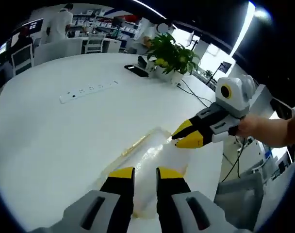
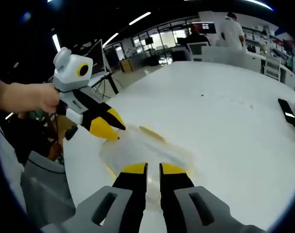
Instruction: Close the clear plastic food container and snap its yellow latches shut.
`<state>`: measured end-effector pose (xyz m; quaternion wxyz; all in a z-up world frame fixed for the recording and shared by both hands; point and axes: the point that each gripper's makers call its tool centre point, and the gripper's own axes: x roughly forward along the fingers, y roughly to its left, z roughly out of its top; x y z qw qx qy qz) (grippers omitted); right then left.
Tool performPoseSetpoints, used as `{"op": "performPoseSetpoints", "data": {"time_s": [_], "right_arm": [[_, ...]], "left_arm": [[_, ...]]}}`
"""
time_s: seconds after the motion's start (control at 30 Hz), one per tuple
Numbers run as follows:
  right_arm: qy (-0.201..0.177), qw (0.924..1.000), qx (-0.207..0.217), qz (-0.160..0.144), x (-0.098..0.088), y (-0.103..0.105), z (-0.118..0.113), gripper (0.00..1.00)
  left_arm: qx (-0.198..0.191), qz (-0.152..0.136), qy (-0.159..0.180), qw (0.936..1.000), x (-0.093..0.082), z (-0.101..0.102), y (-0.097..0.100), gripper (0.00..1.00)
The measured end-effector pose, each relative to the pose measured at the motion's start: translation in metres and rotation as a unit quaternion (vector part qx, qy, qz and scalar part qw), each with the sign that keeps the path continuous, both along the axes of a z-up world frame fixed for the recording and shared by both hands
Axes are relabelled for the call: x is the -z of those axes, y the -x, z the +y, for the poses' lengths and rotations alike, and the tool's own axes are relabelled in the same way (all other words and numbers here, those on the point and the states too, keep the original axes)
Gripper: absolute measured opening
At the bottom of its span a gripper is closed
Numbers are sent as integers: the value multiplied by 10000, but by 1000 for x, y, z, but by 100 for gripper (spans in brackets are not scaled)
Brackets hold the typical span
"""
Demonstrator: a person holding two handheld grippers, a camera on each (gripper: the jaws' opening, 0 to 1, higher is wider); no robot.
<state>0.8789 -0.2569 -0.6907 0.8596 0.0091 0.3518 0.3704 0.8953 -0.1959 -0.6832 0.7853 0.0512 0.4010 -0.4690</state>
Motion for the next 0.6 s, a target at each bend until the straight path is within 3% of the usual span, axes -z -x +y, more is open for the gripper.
{"op": "performPoseSetpoints", "data": {"time_s": [0.3,0.6], "right_arm": [[64,9993,-375,-5,5,8,17,2],[67,9982,-600,36,7,13,21,1]], "left_arm": [[848,-335,-411,9950,10,-22,3,9],[1140,-480,-548,9908,17,-30,-1,8]]}}
